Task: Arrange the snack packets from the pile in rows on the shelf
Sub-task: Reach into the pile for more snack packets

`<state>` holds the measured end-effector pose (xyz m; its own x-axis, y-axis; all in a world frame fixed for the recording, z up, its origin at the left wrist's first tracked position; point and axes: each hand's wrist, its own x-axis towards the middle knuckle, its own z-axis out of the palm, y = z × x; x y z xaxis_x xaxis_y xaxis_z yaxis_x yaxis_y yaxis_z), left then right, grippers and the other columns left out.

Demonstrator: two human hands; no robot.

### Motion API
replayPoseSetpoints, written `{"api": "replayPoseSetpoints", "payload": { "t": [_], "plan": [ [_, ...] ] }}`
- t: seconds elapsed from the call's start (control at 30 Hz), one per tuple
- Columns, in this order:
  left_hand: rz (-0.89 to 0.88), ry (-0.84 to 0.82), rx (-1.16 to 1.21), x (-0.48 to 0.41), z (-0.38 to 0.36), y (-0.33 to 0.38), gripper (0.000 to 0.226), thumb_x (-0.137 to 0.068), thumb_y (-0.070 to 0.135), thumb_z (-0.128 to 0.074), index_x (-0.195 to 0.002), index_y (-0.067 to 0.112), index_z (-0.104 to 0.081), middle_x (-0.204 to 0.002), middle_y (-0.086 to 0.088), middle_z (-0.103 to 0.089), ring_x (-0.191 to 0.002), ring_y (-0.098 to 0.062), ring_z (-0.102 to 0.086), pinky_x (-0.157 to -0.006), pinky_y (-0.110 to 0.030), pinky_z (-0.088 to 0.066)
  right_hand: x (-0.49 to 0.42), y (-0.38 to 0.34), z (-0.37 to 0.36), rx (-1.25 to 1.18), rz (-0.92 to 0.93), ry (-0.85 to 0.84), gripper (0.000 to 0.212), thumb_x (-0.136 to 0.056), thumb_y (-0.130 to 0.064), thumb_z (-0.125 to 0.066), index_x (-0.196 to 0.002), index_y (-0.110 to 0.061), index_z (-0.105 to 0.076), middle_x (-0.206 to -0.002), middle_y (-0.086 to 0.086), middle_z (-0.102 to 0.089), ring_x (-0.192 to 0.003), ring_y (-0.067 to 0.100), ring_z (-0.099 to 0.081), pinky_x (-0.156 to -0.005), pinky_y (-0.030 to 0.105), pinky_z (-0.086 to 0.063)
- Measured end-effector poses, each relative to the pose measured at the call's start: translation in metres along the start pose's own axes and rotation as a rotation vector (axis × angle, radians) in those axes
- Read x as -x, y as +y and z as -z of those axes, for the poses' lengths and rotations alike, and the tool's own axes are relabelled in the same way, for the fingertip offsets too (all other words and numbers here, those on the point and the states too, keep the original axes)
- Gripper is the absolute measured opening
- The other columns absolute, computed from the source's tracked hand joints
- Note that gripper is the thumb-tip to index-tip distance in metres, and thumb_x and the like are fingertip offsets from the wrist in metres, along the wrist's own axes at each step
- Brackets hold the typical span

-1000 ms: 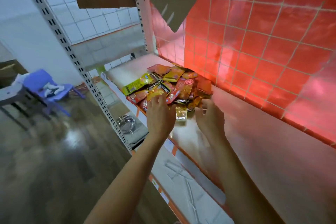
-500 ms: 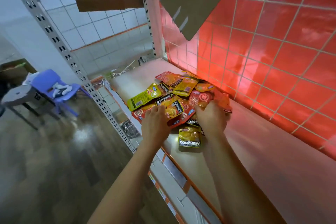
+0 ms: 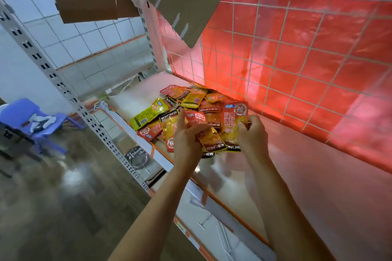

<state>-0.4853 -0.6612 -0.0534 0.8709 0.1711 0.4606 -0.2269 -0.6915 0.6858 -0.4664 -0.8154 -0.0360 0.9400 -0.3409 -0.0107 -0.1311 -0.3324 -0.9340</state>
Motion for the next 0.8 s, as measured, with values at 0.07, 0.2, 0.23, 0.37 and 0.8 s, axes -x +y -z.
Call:
{"api": "replayPoseSetpoints", "payload": {
  "t": [0.07, 0.2, 0.23, 0.37, 0.8],
  "plan": [
    [-0.023, -0.047, 0.039, 0.014, -0.004, 0.014, 0.031, -0.077, 0.000, -0.062, -0.096, 0.020, -0.078, -0.134, -0.021, -0.054, -0.100, -0.030, -0.065, -0.073, -0.011, -0.038, 0.014, 0.006, 0.020, 0.019, -0.017, 0.022, 0.018, -0.090, -0.015, -0.049, -0.105, -0.014, -0.059, -0.098, 0.008, -0.063, -0.091, 0.027, -0.056, -0.069, 0.027, -0.034],
    [-0.035, -0.232, 0.269, 0.050, -0.011, 0.040, 0.038, -0.074, 0.003, -0.052, -0.100, 0.018, -0.076, -0.101, 0.000, -0.072, -0.091, -0.014, -0.068, -0.078, -0.017, -0.050, 0.051, 0.021, 0.061, 0.026, -0.046, 0.085, 0.027, -0.090, -0.017, -0.051, -0.115, -0.011, -0.059, -0.113, 0.012, -0.064, -0.103, 0.031, -0.059, -0.086, 0.038, -0.048],
    [-0.044, -0.277, 0.317, 0.060, -0.012, 0.048, 0.039, -0.074, 0.005, -0.050, -0.101, 0.018, -0.075, -0.101, 0.005, -0.071, -0.094, -0.011, -0.067, -0.082, -0.021, -0.052, 0.062, 0.025, 0.072, 0.018, -0.058, 0.097, 0.027, -0.090, -0.017, -0.052, -0.117, -0.011, -0.058, -0.113, 0.010, -0.064, -0.102, 0.030, -0.060, -0.086, 0.037, -0.049],
    [-0.110, -0.447, 0.408, 0.101, -0.019, 0.076, 0.049, -0.076, 0.001, -0.043, -0.112, 0.019, -0.070, -0.111, 0.008, -0.064, -0.103, 0.000, -0.060, -0.090, -0.013, -0.047, 0.106, 0.044, 0.119, -0.093, -0.119, 0.104, 0.031, -0.083, -0.011, -0.059, -0.113, -0.019, -0.055, -0.108, 0.005, -0.065, -0.093, 0.022, -0.064, -0.082, 0.038, -0.055],
    [0.175, -0.945, 0.951, 0.217, -0.032, 0.203, 0.049, -0.077, -0.011, -0.052, -0.117, 0.012, -0.066, -0.110, -0.003, -0.071, -0.106, -0.024, -0.065, -0.086, -0.035, -0.055, 0.224, 0.099, 0.273, -0.216, -0.096, 0.284, 0.028, -0.072, -0.004, -0.067, -0.090, -0.024, -0.066, -0.089, -0.002, -0.072, -0.084, 0.017, -0.067, -0.081, 0.040, -0.053]
  ]
}}
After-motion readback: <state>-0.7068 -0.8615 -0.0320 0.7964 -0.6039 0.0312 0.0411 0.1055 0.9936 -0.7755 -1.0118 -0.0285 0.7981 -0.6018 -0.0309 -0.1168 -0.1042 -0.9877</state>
